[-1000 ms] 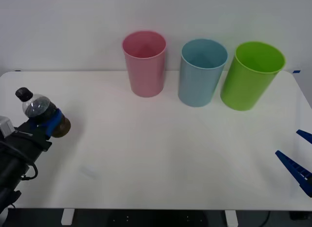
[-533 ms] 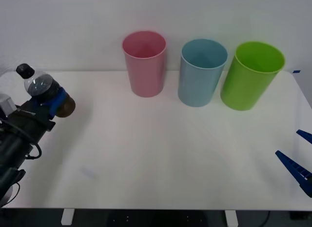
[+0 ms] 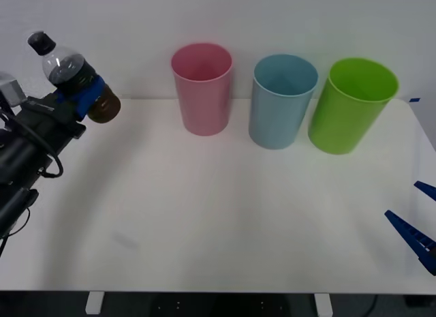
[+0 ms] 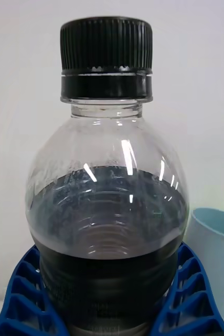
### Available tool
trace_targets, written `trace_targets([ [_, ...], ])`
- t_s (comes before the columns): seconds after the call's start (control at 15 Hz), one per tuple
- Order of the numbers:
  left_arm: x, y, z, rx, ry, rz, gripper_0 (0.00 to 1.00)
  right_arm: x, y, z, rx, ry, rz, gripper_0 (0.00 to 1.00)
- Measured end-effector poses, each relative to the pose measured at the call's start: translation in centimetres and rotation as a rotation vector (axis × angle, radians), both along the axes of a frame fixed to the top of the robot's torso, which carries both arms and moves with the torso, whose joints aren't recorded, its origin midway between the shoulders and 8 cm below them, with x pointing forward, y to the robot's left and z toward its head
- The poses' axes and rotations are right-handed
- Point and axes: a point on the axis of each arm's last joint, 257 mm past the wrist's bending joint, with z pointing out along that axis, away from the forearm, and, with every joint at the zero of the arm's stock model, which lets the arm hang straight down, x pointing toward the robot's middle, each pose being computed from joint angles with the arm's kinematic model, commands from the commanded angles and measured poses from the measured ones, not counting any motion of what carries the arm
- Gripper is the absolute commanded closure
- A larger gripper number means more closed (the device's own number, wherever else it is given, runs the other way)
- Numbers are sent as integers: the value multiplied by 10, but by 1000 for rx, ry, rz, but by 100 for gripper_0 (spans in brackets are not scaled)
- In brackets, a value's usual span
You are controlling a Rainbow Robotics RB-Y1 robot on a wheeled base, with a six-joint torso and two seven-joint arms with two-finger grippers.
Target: Grasp the object on the table and drop it into the matching bin: aluminum can to the light blue bin, PET bottle to the pink bin.
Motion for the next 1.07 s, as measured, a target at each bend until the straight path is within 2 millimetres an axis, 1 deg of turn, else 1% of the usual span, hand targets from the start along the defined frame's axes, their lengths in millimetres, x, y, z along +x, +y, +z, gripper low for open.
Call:
trace_targets([
  [0.13,10,-13,16,-7,-5,-28,100,0,0,0,0,0,0,0],
  [0.27,25,-28,25,0,-9,-50,100,0,0,0,0,0,0,0],
  [0.67,85,-74,40,46,15,-102,100,0,0,0,0,0,0,0],
  [1.07,146,-129,55,113,56,-120,100,0,0,0,0,0,0,0],
])
